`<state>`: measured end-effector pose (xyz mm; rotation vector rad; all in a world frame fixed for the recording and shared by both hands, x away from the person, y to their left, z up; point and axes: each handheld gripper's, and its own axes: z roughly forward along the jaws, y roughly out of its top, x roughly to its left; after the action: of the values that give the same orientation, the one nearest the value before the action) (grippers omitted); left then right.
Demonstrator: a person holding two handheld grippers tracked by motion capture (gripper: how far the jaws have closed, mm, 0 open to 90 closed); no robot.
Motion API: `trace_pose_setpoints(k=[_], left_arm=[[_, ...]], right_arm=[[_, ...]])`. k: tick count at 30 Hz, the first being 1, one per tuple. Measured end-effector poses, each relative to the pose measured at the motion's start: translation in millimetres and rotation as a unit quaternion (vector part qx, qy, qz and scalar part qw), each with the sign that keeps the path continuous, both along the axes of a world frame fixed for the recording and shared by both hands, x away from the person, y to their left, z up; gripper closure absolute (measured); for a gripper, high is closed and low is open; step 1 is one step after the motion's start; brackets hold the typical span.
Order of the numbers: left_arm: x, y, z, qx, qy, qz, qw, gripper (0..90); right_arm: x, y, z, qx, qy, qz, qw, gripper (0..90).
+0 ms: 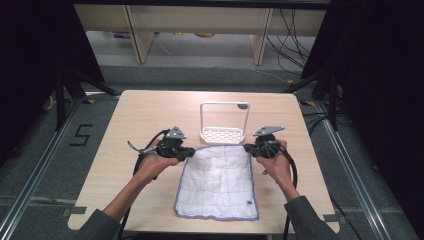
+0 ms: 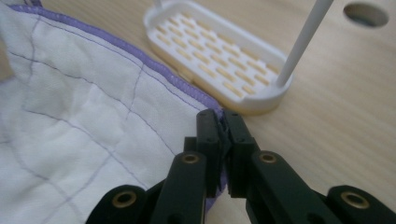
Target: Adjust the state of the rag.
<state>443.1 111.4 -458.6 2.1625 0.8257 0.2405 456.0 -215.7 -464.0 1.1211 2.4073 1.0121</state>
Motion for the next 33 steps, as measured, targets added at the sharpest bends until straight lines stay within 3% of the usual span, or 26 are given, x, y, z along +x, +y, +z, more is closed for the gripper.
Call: trace_pose_setpoints(k=[2,3,6,8,9,10,11,12,14,15,17,18,19,20,23,24,25,28,29,31,33], left_arm=[[5.7,0.9,-12.9,0.002,-0.002,0.019,0.9998,83.0],[7.3,2.6,-15.0,-0.003,0.002,0.021,0.9998,82.3],[7.1,5.2,-18.2,-0.012,0.003,0.035,0.9993,77.6],[4.7,8.8,-17.9,-0.02,0.009,0.046,0.9987,61.3],[2.2,10.4,-16.9,-0.02,0.01,0.049,0.9985,52.7],[-2.6,12.6,-15.3,-0.018,0.011,0.05,0.9985,52.7],[-9.6,15.2,-14.1,-0.018,0.013,0.047,0.9987,49.8],[-21.4,19.3,-12.5,-0.019,0.015,0.035,0.9991,49.2],[-41.1,25.5,-11.1,-0.018,0.015,0.021,0.9995,46.2],[-56.1,30.8,-10.3,-0.021,0.015,0.013,0.9996,44.1],[-78.6,39.9,-11.5,-0.036,0.019,0.005,0.9991,43.5],[-88.1,45.6,-12.3,-0.037,0.02,0.003,0.9991,43.0],[-104.6,51.6,-15.5,-0.043,0.025,0.007,0.9988,43.1],[-104.6,51.6,-15.5,-0.043,0.025,0.007,0.9988,43.1],[-130.4,54.5,-23.2,-0.055,0.032,-0.003,0.998,43.5],[-134.4,54.0,-25.1,-0.059,0.039,-0.003,0.9975,44.0],[-139.3,52.2,-30.6,-0.064,0.044,-0.005,0.9969,45.6],[-142.4,48.0,-35.4,-0.062,0.048,0.0,0.9969,45.9],[-142.5,47.1,-36.0,-0.05,0.044,-0.008,0.9978,46.3],[-143.7,43.2,-38.1,-0.042,0.043,-0.007,0.9982,46.3],[-142.1,40.2,-42.6,-0.011,0.034,-0.021,0.9992,46.9]], right_arm=[[9.0,7.3,-15.2,-0.021,-0.009,-0.003,0.9997,86.6],[10.1,8.7,-16.0,-0.03,0.003,-0.001,0.9996,86.4],[12.6,11.4,-19.9,-0.037,0.009,-0.005,0.9993,85.2],[13.4,13.4,-25.0,-0.032,0.019,-0.022,0.9991,77.6],[13.2,12.0,-26.3,-0.045,0.012,-0.04,0.9981,66.3],[13.2,12.0,-26.3,-0.045,0.012,-0.04,0.9981,66.3],[12.4,8.7,-23.4,-0.062,0.011,-0.035,0.9974,61.0],[9.1,6.5,-21.1,-0.058,0.003,-0.045,0.9973,56.0],[-2.7,0.3,-11.5,-0.046,-0.008,-0.061,0.9971,49.4],[-19.9,-9.7,-0.3,-0.028,-0.006,-0.049,0.9984,46.2],[-26.2,-13.5,1.7,-0.02,-0.008,-0.041,0.9989,46.1],[-37.7,-20.1,4.3,0.0,-0.005,-0.028,0.9996,46.2],[-60.1,-25.6,6.4,0.014,0.008,-0.015,0.9998,45.5],[-60.1,-25.6,6.4,0.014,0.008,-0.015,0.9998,45.5],[-95.3,-27.5,5.8,0.025,0.012,0.018,0.9995,46.7],[-107.9,-26.4,5.1,0.028,0.028,0.021,0.999,47.9],[-121.3,-25.7,-1.8,0.029,0.024,0.04,0.9985,49.1],[-133.0,-24.1,-8.4,0.019,0.03,0.05,0.9981,49.6],[-143.5,-20.3,-12.9,0.014,0.025,0.053,0.9982,50.1],[-146.4,-19.4,-13.6,0.011,0.026,0.057,0.9979,50.1],[-156.8,-15.7,-19.1,-0.009,0.035,0.061,0.9975,49.8]])
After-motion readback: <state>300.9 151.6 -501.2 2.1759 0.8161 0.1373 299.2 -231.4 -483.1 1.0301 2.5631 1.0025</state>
